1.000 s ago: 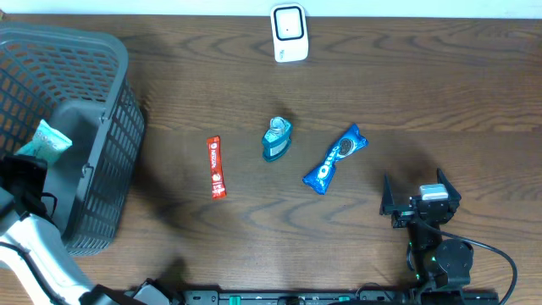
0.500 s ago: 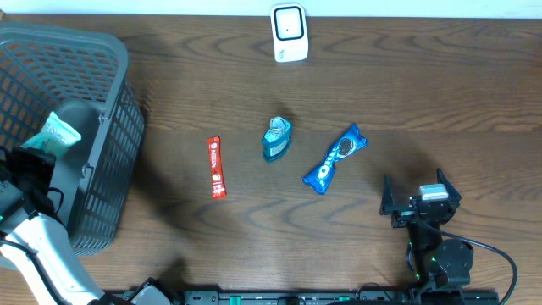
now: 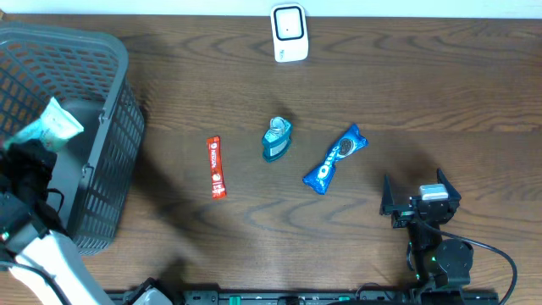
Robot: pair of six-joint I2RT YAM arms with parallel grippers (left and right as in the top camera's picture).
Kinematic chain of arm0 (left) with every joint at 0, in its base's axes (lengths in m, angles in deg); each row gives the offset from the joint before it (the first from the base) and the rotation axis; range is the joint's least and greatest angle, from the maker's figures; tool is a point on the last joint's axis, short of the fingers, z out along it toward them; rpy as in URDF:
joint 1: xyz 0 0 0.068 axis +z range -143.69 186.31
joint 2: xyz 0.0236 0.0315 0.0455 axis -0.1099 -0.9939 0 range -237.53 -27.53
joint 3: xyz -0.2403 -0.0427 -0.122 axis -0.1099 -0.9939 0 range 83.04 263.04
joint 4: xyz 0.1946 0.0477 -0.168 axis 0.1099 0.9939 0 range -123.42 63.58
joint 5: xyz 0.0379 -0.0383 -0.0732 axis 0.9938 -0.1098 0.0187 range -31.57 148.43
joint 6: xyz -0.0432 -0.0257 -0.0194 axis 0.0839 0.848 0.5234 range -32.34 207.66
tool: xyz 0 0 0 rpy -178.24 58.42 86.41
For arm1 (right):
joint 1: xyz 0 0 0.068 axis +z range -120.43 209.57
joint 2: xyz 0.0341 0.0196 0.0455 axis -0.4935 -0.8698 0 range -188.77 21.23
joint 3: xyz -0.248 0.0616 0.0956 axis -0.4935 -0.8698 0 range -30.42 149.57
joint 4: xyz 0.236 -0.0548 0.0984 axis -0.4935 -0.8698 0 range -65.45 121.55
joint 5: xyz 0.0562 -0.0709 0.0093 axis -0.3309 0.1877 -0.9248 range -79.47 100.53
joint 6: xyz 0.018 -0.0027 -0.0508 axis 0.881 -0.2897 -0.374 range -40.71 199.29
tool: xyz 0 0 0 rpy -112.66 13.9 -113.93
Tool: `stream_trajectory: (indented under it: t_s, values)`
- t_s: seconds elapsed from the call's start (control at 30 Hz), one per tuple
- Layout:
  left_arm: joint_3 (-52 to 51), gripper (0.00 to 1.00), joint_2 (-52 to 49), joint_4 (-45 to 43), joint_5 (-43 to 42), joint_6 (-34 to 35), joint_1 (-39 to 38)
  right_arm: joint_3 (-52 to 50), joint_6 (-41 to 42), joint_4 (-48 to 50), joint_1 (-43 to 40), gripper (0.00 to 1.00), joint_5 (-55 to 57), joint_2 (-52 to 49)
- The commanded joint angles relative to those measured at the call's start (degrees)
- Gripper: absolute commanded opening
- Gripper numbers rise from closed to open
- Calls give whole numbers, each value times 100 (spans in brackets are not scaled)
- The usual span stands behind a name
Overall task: Scan the item barcode
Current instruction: 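Lift wipes pack out of basket with left gripper toward scanner, then carry wipes pack right and set it down beside the Oreo pack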
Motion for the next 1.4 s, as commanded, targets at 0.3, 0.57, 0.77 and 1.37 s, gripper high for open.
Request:
stream_trajectory:
  t_s: [0.3,0.57,0.77,1.37]
  values:
    - [579,7,566,-1257,-2168,780,-20,-4,44,-24,-22,99,9,31]
    - [579,7,675,-3882,-3952,2533,-946,-4,44,-24,-22,99,9,31]
    - [577,7,667,-3792,-4026,2149,-2706,-4,44,-24,-22,99,9,31]
    - [577,7,-1207,-2203,1812,1034,-8284,-4,44,-24,-22,99,9,31]
